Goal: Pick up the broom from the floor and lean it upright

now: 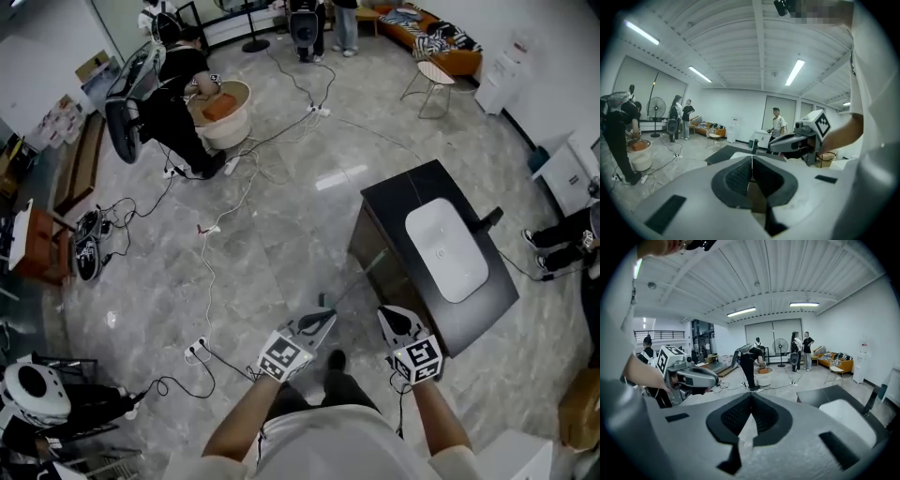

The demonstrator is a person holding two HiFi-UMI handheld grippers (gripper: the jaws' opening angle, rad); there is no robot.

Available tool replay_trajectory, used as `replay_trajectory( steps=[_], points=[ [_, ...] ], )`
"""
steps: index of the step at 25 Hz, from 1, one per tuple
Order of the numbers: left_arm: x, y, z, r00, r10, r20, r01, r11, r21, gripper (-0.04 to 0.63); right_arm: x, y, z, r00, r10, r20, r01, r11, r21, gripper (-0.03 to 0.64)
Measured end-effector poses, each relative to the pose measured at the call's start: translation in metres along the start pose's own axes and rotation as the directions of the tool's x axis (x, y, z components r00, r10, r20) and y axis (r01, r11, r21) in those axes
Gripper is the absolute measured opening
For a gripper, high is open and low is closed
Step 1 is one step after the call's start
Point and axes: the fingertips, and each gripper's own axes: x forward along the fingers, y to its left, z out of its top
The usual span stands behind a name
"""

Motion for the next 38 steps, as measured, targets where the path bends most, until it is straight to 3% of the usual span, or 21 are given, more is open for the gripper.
replay_trajectory(
  steps=[5, 12, 23, 30, 38],
  points=[
    [-0.053, -0.018, 0.014, 0.999, -0.038, -0.001, 0.038, 0.999, 0.012, 0.009, -0.027, 0.044, 0.019, 0.997, -0.067, 0.045, 0.066, 0.998, 0.018, 0.002],
    [-0.140, -0.039, -0.005, 0.988, -0.132, -0.079, 0.135, 0.990, 0.040, 0.009, -0.055, 0.133, 0.017, 0.984, -0.164, 0.066, 0.160, 0.985, 0.057, 0.002],
    [-0.226, -0.072, 0.000, 0.982, -0.186, -0.002, 0.186, 0.980, 0.072, 0.009, -0.112, 0.237, 0.020, 0.972, -0.205, 0.116, 0.203, 0.979, 0.031, 0.002],
    [-0.234, -0.113, 0.004, 0.981, -0.194, 0.010, 0.193, 0.977, 0.089, 0.009, -0.160, 0.243, 0.013, 0.963, -0.231, 0.136, 0.223, 0.972, 0.069, 0.000],
    [-0.210, -0.153, 0.019, 0.988, -0.150, 0.032, 0.148, 0.987, 0.064, 0.009, -0.199, 0.220, 0.019, 0.974, -0.163, 0.158, 0.159, 0.987, 0.037, 0.000]
  ],
)
